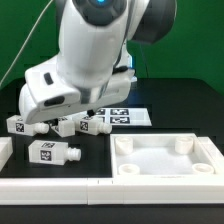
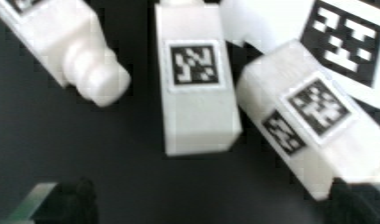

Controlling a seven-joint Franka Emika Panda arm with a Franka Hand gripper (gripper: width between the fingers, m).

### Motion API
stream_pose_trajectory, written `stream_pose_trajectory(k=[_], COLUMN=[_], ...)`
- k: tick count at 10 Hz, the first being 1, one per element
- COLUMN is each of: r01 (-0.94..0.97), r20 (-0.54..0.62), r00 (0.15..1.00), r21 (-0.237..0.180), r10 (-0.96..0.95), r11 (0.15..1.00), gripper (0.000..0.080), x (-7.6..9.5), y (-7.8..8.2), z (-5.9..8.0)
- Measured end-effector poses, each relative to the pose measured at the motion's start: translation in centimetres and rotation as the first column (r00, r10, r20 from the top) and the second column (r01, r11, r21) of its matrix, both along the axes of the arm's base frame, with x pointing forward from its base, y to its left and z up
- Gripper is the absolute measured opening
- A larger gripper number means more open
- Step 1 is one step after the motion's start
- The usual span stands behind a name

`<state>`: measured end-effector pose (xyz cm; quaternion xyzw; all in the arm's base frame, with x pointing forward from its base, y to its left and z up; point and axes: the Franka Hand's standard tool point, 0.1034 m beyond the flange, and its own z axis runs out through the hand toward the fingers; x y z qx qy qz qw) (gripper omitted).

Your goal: Assemble one leg

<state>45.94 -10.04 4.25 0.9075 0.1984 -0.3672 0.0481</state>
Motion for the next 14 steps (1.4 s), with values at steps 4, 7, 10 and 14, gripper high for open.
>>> stream_pose_trajectory(k=[4,7,10,14], r01=[-0.003,0.024,0.052,0.048], r20=[-0.088,-0.084,-0.092,-0.094], r00=[0.996,0.996,0.994,0.994], r21=[-0.045,-0.066,-0.1,-0.099], r10=[-0.001,-0.029,-0.062,-0.058], r11=[0.999,0.998,0.994,0.994], gripper=[0.0649,0.0649,0.0649,0.0649], x=[0.0,-1.1,-2.1,-2.4], y=[0.5,-1.3,-1.3,-1.1], z=[-0.3,-1.5,-2.0,-2.3])
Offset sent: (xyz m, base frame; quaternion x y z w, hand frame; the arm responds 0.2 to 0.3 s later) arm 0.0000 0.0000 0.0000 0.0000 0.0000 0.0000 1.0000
